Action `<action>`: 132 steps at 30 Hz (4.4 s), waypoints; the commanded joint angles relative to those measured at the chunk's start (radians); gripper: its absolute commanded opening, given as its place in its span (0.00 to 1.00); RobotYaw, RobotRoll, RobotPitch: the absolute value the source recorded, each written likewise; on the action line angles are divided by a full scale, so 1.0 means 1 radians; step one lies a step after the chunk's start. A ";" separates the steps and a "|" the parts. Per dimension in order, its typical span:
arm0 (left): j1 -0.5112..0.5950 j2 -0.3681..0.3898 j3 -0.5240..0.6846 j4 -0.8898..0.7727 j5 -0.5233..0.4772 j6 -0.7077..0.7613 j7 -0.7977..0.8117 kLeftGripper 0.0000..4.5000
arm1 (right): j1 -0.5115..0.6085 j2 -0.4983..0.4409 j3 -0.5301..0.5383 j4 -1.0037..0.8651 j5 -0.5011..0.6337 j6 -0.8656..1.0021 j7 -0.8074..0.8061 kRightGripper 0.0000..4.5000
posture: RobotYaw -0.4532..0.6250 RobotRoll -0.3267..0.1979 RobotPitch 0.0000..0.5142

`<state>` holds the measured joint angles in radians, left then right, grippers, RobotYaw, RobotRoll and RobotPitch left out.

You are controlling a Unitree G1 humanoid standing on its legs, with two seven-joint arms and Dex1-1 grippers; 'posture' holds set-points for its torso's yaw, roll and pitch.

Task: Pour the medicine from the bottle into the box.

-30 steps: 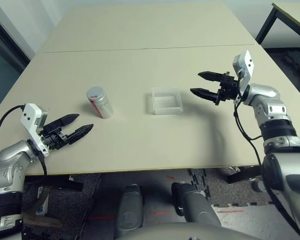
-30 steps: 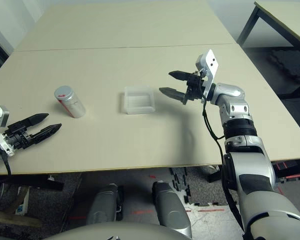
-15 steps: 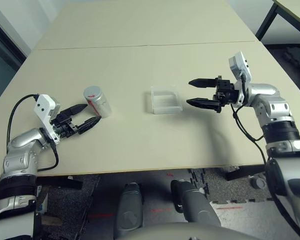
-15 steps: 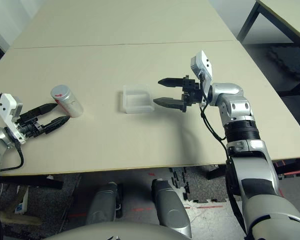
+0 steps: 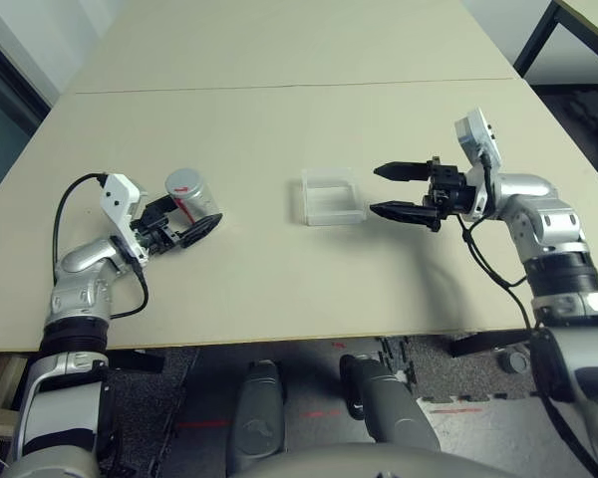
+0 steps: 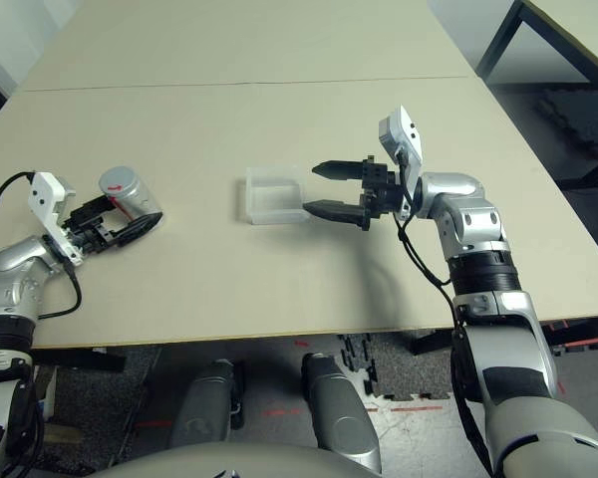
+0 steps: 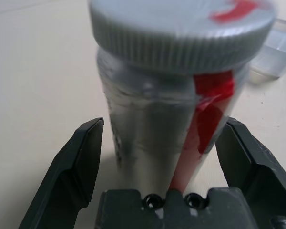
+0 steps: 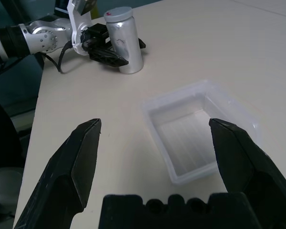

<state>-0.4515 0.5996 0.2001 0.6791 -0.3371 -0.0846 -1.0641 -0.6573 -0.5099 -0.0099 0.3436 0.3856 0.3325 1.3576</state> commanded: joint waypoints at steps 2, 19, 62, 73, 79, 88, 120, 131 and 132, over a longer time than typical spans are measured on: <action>-0.031 -0.012 -0.014 0.070 0.028 -0.039 -0.004 0.99 | 0.018 -0.023 -0.006 -0.035 0.016 0.013 -0.010 1.00 | 0.35 0.62 0.34; -0.115 -0.050 -0.025 0.171 0.036 -0.087 -0.040 0.78 | 0.039 -0.021 0.003 -0.076 0.043 0.025 -0.048 1.00 | 0.34 0.62 0.32; -0.270 -0.106 -0.298 -0.065 0.081 0.117 -0.424 0.63 | -0.230 0.271 0.209 -0.157 0.006 0.329 -0.282 1.00 | 0.40 0.62 0.29; -0.260 -0.117 -0.295 -0.073 0.074 0.111 -0.409 0.63 | -0.253 0.317 0.209 -0.123 -0.003 0.309 -0.286 1.00 | 0.41 0.62 0.28; -0.257 -0.121 -0.292 -0.085 0.069 0.118 -0.402 0.63 | -0.250 0.324 0.213 -0.115 -0.005 0.306 -0.276 0.96 | 0.41 0.62 0.28; -0.254 -0.126 -0.289 -0.115 0.057 0.130 -0.399 0.63 | -0.248 0.314 0.214 -0.105 0.002 0.291 -0.242 0.57 | 0.41 0.62 0.27; -0.161 -0.132 -0.308 -0.336 0.024 0.244 -0.388 0.63 | -0.392 0.315 0.231 0.275 -0.030 -0.057 0.241 0.57 | 0.45 0.62 0.25; -0.162 -0.123 -0.296 -0.295 0.024 0.223 -0.370 0.63 | -0.433 0.319 0.192 0.352 -0.060 -0.087 0.185 1.00 | 0.44 0.62 0.26; -0.162 -0.123 -0.295 -0.294 0.025 0.223 -0.370 0.63 | -0.435 0.318 0.190 0.356 -0.060 -0.086 0.183 1.00 | 0.44 0.62 0.26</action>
<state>-0.6167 0.4755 -0.0971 0.3723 -0.3019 0.1450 -1.4359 -1.0797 -0.1847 0.1953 0.6883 0.3340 0.2512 1.5438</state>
